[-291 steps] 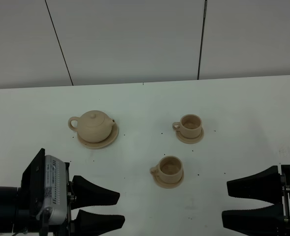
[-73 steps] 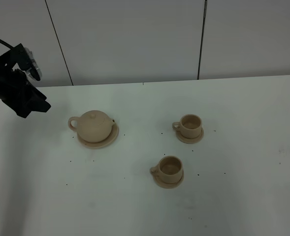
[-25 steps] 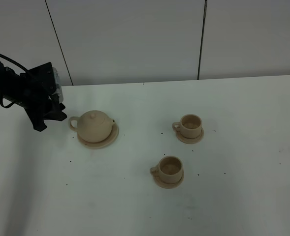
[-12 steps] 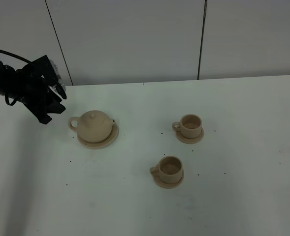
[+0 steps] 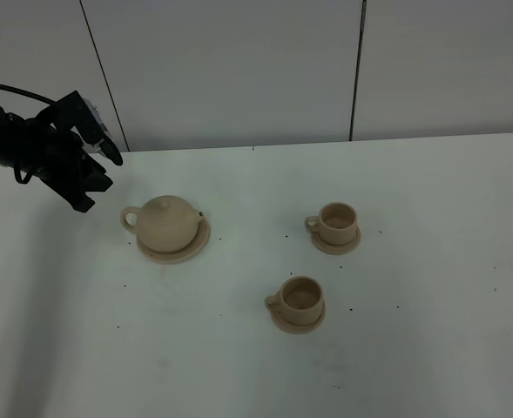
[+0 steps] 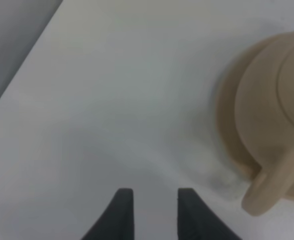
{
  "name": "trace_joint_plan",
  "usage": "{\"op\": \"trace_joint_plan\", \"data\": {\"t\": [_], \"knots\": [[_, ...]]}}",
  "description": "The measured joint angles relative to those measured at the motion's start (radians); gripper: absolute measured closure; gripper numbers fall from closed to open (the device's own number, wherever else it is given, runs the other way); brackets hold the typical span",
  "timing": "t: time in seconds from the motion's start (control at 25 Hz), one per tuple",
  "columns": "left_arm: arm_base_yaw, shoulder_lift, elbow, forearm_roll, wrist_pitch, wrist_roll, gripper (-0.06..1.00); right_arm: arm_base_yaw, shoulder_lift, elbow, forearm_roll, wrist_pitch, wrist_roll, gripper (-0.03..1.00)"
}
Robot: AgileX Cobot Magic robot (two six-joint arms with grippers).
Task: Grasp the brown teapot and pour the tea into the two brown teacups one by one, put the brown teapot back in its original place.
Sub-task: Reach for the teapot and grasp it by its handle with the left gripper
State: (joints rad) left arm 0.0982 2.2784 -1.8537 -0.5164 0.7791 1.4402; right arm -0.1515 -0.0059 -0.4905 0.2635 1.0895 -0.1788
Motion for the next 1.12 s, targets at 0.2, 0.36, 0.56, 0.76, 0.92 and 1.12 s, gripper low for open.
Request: {"op": "trace_joint_plan", "data": {"t": [0.2,0.36,0.56,0.76,0.92,1.12], "knots": [[0.000,0.000,0.000,0.000,0.078,0.002,0.67,0.000,0.000,0.000,0.000,0.000,0.000,0.64],[0.000,0.000,0.000,0.000,0.175,0.055,0.67,0.000,0.000,0.000,0.000,0.000,0.000,0.64],[0.000,0.000,0.000,0.000,0.181,0.108,0.67,0.000,0.000,0.000,0.000,0.000,0.000,0.64],[0.000,0.000,0.000,-0.022,0.184,0.158,0.65,0.000,0.000,0.000,0.000,0.000,0.000,0.64],[0.000,0.000,0.000,-0.034,0.196,0.176,0.64,0.000,0.000,0.000,0.000,0.000,0.000,0.64],[0.000,0.000,0.000,-0.049,0.128,0.165,0.65,0.000,0.000,0.000,0.000,0.000,0.000,0.64]]}}
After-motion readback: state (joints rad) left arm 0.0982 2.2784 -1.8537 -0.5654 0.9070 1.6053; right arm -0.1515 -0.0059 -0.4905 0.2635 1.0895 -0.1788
